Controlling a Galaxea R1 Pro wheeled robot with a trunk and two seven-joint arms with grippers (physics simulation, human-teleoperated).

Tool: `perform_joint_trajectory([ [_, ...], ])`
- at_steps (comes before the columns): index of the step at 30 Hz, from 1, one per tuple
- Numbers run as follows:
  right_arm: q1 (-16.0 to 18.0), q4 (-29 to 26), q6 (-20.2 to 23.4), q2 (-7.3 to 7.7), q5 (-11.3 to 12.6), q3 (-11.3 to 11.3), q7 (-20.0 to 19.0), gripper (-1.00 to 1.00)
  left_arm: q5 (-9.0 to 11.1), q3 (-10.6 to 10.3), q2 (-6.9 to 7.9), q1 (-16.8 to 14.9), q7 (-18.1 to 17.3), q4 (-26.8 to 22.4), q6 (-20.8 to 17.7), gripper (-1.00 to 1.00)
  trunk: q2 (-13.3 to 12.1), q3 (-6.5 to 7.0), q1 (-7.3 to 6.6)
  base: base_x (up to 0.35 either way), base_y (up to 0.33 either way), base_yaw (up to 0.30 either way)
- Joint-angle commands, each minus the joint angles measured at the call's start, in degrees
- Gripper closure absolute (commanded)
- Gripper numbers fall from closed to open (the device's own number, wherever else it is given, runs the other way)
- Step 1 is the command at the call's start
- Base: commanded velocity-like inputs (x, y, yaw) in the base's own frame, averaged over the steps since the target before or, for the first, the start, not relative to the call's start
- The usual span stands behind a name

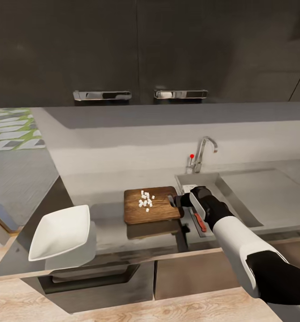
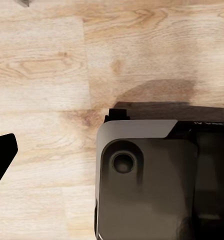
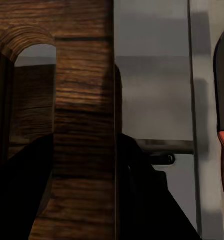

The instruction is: In the kitchen, take the Vidalia onion out of the sink, dice it on the chopping board with the paring knife, put the diced onion into the bowl on the countertop, then place both the paring knife and the chopping board into the sink.

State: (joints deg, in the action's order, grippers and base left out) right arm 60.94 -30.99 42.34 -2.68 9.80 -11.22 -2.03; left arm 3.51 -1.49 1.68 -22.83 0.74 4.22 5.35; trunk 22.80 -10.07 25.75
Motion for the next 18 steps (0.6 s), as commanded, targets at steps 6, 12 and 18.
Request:
perform_joint_trajectory([
  [6,0.1,0.0,0.2,-0.56,0.2,-0.2,0.4,1.0,0.4,-0.2,-0.01,-0.1,0.0,0.3,0.5,-1.0,0.1,0.43,0.04,0.0,0.0,0.0],
  [12,0.1,0.0,0.2,-0.6,0.2,-0.2,0.4,1.0,0.4,-0.2,-0.01,-0.1,0.0,0.3,0.5,-1.0,0.1,0.97,0.04,0.0,0.0,0.0],
  [18,0.1,0.0,0.2,-0.66,0.2,-0.2,0.4,1.0,0.4,-0.2,-0.01,-0.1,0.0,0.3,0.5,-1.0,0.1,1.51,0.04,0.0,0.0,0.0],
])
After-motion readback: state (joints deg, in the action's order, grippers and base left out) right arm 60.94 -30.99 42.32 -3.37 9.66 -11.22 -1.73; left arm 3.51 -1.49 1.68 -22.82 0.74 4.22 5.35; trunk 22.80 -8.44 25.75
